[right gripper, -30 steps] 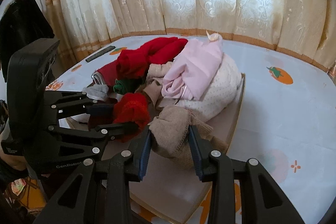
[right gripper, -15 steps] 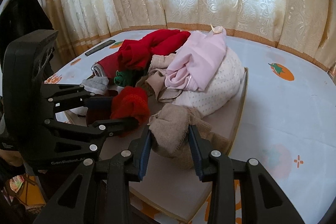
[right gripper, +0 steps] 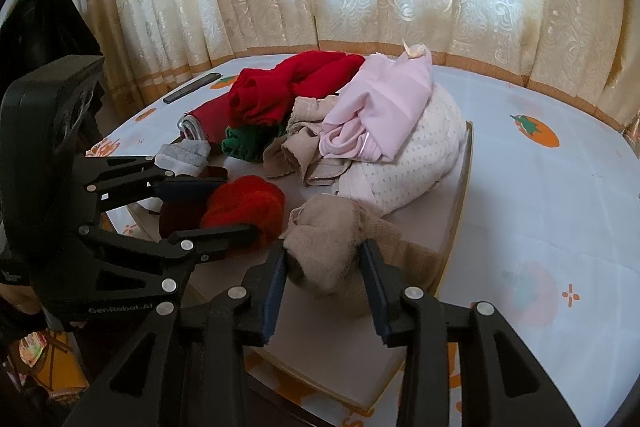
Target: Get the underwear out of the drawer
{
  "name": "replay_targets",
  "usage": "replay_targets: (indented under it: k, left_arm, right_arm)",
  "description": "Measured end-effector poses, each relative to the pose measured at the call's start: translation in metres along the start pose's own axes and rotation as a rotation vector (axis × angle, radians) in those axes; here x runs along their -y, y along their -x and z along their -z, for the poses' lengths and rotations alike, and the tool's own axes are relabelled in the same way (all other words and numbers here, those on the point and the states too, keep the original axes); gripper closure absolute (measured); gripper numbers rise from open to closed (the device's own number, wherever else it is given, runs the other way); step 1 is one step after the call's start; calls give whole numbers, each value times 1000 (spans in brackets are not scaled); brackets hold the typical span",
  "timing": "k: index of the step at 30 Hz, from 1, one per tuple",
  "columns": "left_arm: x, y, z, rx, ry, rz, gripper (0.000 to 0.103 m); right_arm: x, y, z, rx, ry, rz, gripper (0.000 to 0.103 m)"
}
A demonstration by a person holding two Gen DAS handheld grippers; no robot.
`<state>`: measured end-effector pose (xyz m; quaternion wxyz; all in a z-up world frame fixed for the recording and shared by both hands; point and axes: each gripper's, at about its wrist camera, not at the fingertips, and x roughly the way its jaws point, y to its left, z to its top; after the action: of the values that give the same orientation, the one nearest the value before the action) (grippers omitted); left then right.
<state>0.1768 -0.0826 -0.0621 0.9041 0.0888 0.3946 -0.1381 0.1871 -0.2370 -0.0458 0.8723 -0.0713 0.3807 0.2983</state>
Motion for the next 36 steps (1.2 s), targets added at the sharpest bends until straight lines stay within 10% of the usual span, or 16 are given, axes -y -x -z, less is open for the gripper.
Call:
replay_targets:
  k: [13, 36]
  left_arm:
    - [0, 18, 0, 51, 23, -4, 37]
    - [-1, 143, 61, 431, 129, -130, 7]
  right_arm:
    - [-4, 15, 3, 41, -5, 33, 51]
    - [-75, 130, 47, 380, 66, 172, 36]
